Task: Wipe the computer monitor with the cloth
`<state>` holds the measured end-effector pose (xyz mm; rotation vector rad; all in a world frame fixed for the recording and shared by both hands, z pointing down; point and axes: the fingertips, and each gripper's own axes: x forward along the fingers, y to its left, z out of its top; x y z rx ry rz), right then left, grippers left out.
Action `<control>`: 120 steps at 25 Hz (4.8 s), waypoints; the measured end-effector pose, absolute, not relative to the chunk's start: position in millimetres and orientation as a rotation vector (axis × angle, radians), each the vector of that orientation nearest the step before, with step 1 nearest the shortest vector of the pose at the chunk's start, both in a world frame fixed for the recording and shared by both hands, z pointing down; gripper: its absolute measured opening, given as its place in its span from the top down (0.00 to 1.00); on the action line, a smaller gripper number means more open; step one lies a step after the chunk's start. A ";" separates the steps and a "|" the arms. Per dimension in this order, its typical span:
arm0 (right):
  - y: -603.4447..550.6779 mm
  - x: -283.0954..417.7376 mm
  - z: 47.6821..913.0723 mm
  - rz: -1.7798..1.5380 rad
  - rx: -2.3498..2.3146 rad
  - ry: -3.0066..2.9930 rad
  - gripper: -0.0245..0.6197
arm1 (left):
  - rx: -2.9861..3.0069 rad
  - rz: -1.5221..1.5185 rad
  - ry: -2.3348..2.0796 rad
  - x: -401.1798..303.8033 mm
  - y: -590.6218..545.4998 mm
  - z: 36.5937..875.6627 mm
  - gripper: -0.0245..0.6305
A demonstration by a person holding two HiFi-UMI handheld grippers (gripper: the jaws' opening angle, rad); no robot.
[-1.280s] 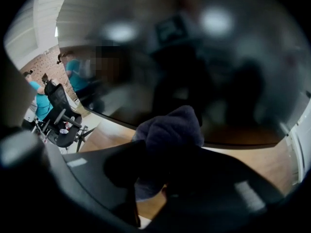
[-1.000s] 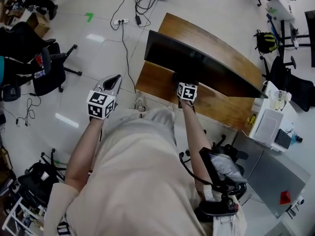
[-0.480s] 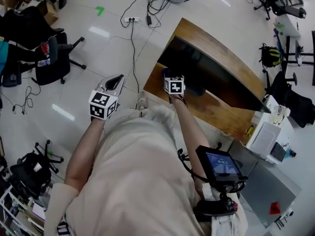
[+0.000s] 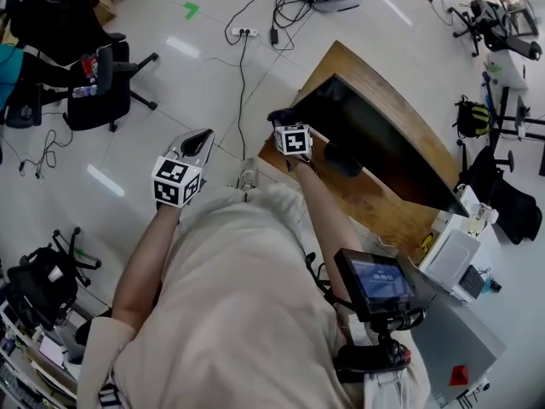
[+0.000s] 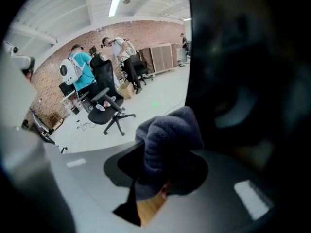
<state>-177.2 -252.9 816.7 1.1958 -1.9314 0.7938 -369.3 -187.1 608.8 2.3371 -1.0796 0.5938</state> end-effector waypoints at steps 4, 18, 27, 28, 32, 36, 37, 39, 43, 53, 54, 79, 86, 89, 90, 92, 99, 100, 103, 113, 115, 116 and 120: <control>-255.2 -181.9 815.2 0.791 1.174 -1.929 0.79 | 2.329 0.576 -1.089 -374.2 -188.1 610.1 0.96; -260.5 -174.4 725.4 0.622 1.130 -2.061 0.79 | 2.412 0.475 -1.015 -344.8 -199.7 603.2 0.96; -277.3 -174.8 636.6 0.468 1.179 -2.203 0.79 | 2.440 0.437 -0.987 -321.2 -199.0 596.7 0.96; -279.0 -174.2 627.7 0.454 1.189 -2.217 0.79 | 2.442 0.436 -0.987 -319.8 -198.9 596.4 0.96; -284.8 -173.0 594.0 0.391 1.233 -2.268 0.79 | 2.442 0.434 -0.993 -319.9 -198.9 594.3 0.96; -291.3 -172.3 564.2 0.349 1.274 -2.314 0.79 | 2.444 0.439 -0.996 -321.7 -200.7 594.0 0.96; -293.0 -171.7 557.8 0.343 1.284 -2.324 0.79 | 2.447 0.442 -0.995 -321.3 -201.2 593.9 0.96; -295.7 -170.5 546.4 0.332 1.304 -2.341 0.79 | 2.454 0.448 -0.991 -320.2 -201.8 593.1 0.96; -297.5 -168.7 527.7 0.313 1.330 -2.370 0.79 | 2.462 0.456 -0.989 -319.0 -201.2 590.4 0.96; -299.1 -166.1 496.2 0.222 1.367 -2.387 0.79 | 2.472 0.459 -0.989 -329.1 -204.7 586.7 0.96; -297.3 -163.4 496.1 0.212 1.369 -2.384 0.79 | 2.473 0.461 -0.988 -328.1 -204.4 586.5 0.96; -218.8 -28.3 497.4 0.287 1.462 -2.284 0.79 | 2.536 0.525 -0.748 -179.5 -155.0 573.4 0.96; -209.9 -13.5 479.6 0.359 1.396 -2.302 0.79 | 2.575 0.554 -0.690 -136.0 -144.8 547.4 0.96; -199.5 7.8 472.8 0.387 1.406 -2.320 0.79 | 2.579 0.562 -0.695 -110.6 -139.6 536.5 0.96; -197.2 10.9 473.3 0.397 1.415 -2.321 0.79 | 2.579 0.562 -0.692 -106.4 -139.8 535.9 0.96; -194.5 15.8 475.3 0.410 1.434 -2.318 0.79 | 2.581 0.561 -0.684 -101.4 -141.4 537.5 0.96; -190.2 31.2 482.3 0.441 1.497 -2.282 0.79 | 2.588 0.576 -0.655 -102.1 -145.8 547.8 0.96; -188.4 37.4 482.4 0.443 1.506 -2.276 0.79 | 2.588 0.581 -0.652 -99.7 -145.4 548.6 0.96; -182.8 53.8 483.7 0.452 1.536 -2.262 0.79 | 2.592 0.595 -0.642 -93.5 -145.0 550.2 0.96; -158.9 97.6 490.6 0.470 1.645 -2.193 0.79 | 2.623 0.620 -0.615 -77.0 -147.2 548.4 0.96; -151.3 110.8 491.8 0.477 1.681 -2.168 0.79 | 2.627 0.626 -0.610 -72.4 -145.3 548.0 0.96; -147.2 117.3 491.6 0.484 1.697 -2.158 0.79 | 2.628 0.629 -0.609 -69.5 -144.2 548.1 0.96; -131.3 143.7 488.2 0.492 1.762 -2.123 0.79 | 2.631 0.635 -0.609 -58.1 -139.0 548.7 0.96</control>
